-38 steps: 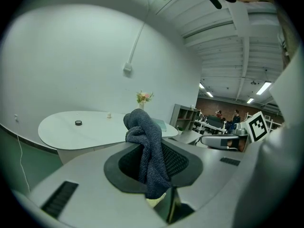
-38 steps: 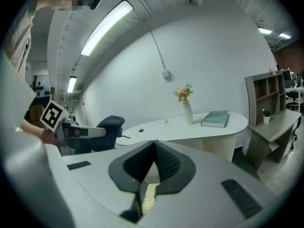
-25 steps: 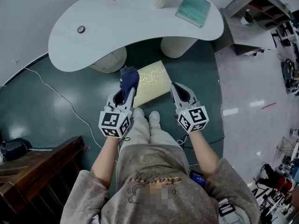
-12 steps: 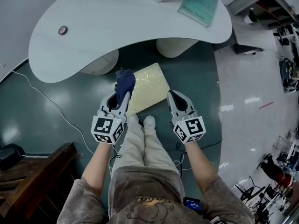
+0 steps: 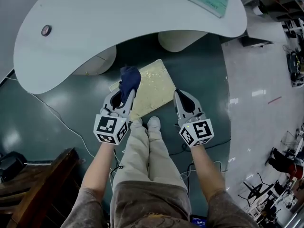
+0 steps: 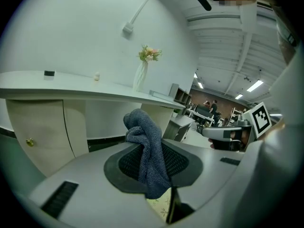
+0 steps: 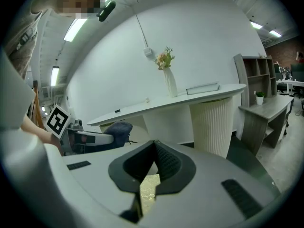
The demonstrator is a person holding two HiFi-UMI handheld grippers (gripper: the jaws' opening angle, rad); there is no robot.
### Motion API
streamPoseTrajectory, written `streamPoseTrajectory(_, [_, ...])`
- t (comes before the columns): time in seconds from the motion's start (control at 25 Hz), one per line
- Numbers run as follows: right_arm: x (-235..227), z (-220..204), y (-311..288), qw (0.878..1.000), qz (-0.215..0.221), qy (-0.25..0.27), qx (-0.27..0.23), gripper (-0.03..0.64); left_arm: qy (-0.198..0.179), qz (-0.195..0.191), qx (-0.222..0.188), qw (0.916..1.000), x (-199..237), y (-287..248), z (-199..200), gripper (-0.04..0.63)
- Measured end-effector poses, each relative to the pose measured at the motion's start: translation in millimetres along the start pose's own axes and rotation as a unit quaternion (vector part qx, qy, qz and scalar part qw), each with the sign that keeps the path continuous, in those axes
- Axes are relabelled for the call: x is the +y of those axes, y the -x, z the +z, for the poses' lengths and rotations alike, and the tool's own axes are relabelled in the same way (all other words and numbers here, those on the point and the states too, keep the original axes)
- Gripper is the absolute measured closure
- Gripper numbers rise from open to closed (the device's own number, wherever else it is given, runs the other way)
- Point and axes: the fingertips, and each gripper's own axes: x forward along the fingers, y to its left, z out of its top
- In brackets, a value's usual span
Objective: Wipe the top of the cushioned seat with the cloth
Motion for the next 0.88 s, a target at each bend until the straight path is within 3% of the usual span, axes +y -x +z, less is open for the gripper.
streamPoseTrajectory(0.36, [-18.5,-12.4,4.4,1.0,-0.025,-0.012,-0.002,0.612,-0.004,-0.023,0.036,0.9991,-2.4,-29.0,-34.2,0.503])
streamPoseTrajectory(0.88, [-48.3,-31.9,24.5,0.998,-0.061,-0.031,0.001,0.612,-0.059,-0.045,0.071,0.9947,3.9,-93.2,-60.1,0.503])
